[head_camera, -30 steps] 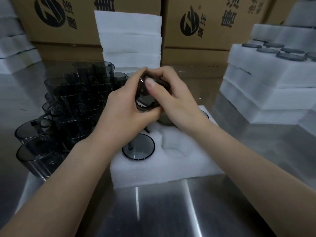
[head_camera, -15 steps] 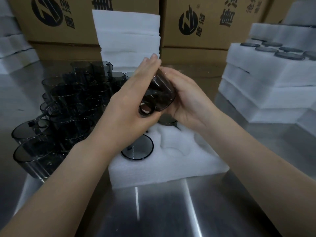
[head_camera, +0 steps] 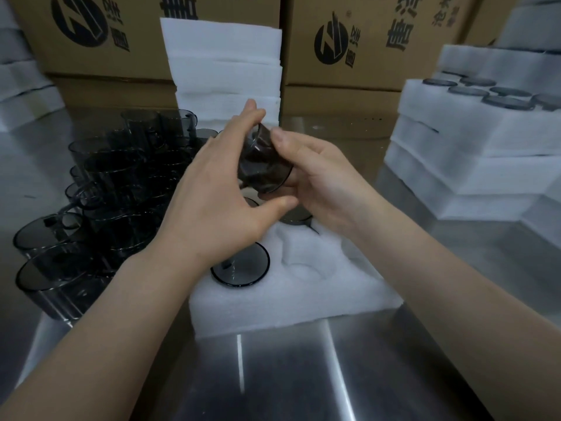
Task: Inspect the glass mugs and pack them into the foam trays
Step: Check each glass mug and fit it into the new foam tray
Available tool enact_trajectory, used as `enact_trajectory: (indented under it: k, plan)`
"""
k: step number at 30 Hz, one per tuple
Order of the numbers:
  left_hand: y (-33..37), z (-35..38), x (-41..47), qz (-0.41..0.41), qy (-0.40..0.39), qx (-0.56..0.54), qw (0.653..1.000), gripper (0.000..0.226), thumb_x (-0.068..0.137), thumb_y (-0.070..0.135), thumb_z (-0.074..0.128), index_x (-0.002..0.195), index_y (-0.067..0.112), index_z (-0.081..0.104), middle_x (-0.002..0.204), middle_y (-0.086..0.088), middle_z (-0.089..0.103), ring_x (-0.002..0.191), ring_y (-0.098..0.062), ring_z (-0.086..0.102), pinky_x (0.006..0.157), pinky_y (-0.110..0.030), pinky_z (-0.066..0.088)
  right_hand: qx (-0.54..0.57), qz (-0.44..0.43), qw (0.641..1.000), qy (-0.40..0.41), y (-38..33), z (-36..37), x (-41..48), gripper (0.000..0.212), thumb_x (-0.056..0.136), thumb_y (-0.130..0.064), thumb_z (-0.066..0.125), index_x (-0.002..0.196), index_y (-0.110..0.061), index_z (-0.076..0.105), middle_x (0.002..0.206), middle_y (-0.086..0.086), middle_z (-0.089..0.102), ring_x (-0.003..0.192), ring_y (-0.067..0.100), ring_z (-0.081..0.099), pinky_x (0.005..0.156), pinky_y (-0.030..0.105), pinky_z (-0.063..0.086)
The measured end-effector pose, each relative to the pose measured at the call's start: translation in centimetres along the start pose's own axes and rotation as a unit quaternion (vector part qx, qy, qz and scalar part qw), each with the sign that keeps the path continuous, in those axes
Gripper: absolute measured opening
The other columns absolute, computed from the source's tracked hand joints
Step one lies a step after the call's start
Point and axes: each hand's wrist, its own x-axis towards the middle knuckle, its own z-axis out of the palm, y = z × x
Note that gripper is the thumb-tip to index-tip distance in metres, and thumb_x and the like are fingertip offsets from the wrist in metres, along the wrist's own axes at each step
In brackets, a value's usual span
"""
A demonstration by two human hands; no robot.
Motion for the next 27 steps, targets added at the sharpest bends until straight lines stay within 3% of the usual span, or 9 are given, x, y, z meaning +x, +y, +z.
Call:
enact_trajectory:
  k: [4, 7, 10, 13, 16, 17, 19, 23, 27]
  plan:
    - [0.5, 0.9, 0.1, -0.009, 0.015, 0.019, 1.000, 0.099, 0.074, 0.043, 0.078, 0.153, 0.025, 0.021, 0.157, 0.007, 0.031, 0.133, 0.009, 0.027, 0.096, 0.005, 0.020, 0.021, -0.018, 1.000, -0.002, 0.0, -0.3, -0.2, 0.015, 0.095, -0.022, 0.059, 0.098, -0.009, 0.067, 0.089, 0.009, 0.069, 0.076, 0.026, 0.064, 0.065, 0.035, 0.055]
    - [0.3, 1.0, 0.1, -0.004, 0.039, 0.012, 0.999, 0.090, 0.080, 0.029, 0.077, 0.153, 0.017, 0.025, 0.151, 0.009, 0.034, 0.122, 0.019, 0.018, 0.091, 0.011, 0.016, 0.020, -0.021, 1.000, -0.004, 0.2, 0.1, -0.2, 0.017, 0.095, -0.025, 0.060, 0.080, -0.017, 0.064, 0.081, 0.001, 0.070, 0.067, 0.020, 0.063, 0.053, 0.026, 0.051]
    - [0.3, 0.8, -0.1, 0.022, 0.043, -0.003, 0.999, 0.085, 0.078, 0.019, 0.080, 0.150, 0.014, 0.033, 0.148, 0.005, 0.041, 0.133, 0.004, 0.034, 0.105, -0.002, 0.025, 0.039, -0.017, 0.999, 0.009, 0.2, 0.3, -0.1, 0.023, 0.097, -0.026, 0.058, 0.076, -0.018, 0.059, 0.078, 0.004, 0.065, 0.065, 0.017, 0.063, 0.049, 0.025, 0.049]
    - [0.7, 0.8, -0.2, 0.091, 0.017, 0.025, 0.995, 0.084, 0.075, 0.011, 0.081, 0.146, 0.007, 0.036, 0.152, -0.010, 0.039, 0.142, -0.016, 0.032, 0.117, -0.024, 0.025, 0.074, -0.013, 0.997, 0.032, -0.1, 0.2, -0.1, 0.020, 0.094, -0.025, 0.059, 0.078, -0.013, 0.054, 0.072, 0.004, 0.062, 0.061, 0.016, 0.060, 0.045, 0.026, 0.047]
    - [0.8, 0.7, -0.1, 0.142, 0.006, 0.028, 0.989, 0.082, 0.073, 0.006, 0.082, 0.143, 0.003, 0.040, 0.150, -0.011, 0.040, 0.144, -0.021, 0.030, 0.119, -0.035, 0.025, 0.114, 0.029, 0.993, 0.020, -0.5, 0.0, 0.0, 0.032, 0.088, -0.026, 0.060, 0.107, -0.001, 0.057, 0.102, 0.021, 0.058, 0.092, 0.034, 0.057, 0.070, 0.042, 0.051]
    - [0.8, 0.6, -0.2, 0.155, 0.004, 0.021, 0.988, 0.079, 0.073, 0.005, 0.082, 0.141, 0.002, 0.042, 0.150, -0.011, 0.040, 0.144, -0.023, 0.030, 0.118, -0.040, 0.027, 0.125, 0.054, 0.991, 0.002, -0.5, -0.2, 0.1, 0.040, 0.093, -0.026, 0.056, 0.122, 0.003, 0.054, 0.112, 0.023, 0.056, 0.101, 0.036, 0.055, 0.078, 0.046, 0.052]
    - [0.9, 0.5, -0.2, 0.180, 0.005, 0.003, 0.984, 0.075, 0.073, 0.001, 0.080, 0.139, 0.001, 0.044, 0.149, -0.012, 0.041, 0.145, -0.025, 0.028, 0.115, -0.050, 0.031, 0.153, 0.107, 0.980, -0.069, -0.7, -0.5, 0.1, 0.045, 0.099, -0.032, 0.049, 0.132, -0.001, 0.051, 0.121, 0.020, 0.058, 0.110, 0.033, 0.058, 0.087, 0.045, 0.054]
    - [1.2, 0.6, -0.2, 0.179, 0.022, -0.001, 0.984, 0.078, 0.072, -0.002, 0.078, 0.137, 0.016, 0.040, 0.151, -0.001, 0.033, 0.147, -0.019, 0.019, 0.117, -0.052, 0.027, 0.182, 0.159, 0.952, -0.189, -0.7, -1.0, -0.1, 0.046, 0.092, -0.046, 0.049, 0.120, -0.011, 0.060, 0.111, 0.012, 0.066, 0.103, 0.026, 0.064, 0.082, 0.036, 0.055]
    - [0.8, 0.6, 0.0, 0.092, 0.000, 0.012, 0.996, 0.092, 0.075, 0.016, 0.081, 0.148, 0.022, 0.026, 0.161, 0.004, 0.017, 0.149, -0.012, 0.005, 0.122, -0.048, 0.015, 0.151, 0.115, 0.969, -0.161, -0.7, -0.8, -0.1, 0.040, 0.097, -0.039, 0.046, 0.122, -0.010, 0.059, 0.117, 0.014, 0.064, 0.109, 0.031, 0.060, 0.088, 0.043, 0.054]
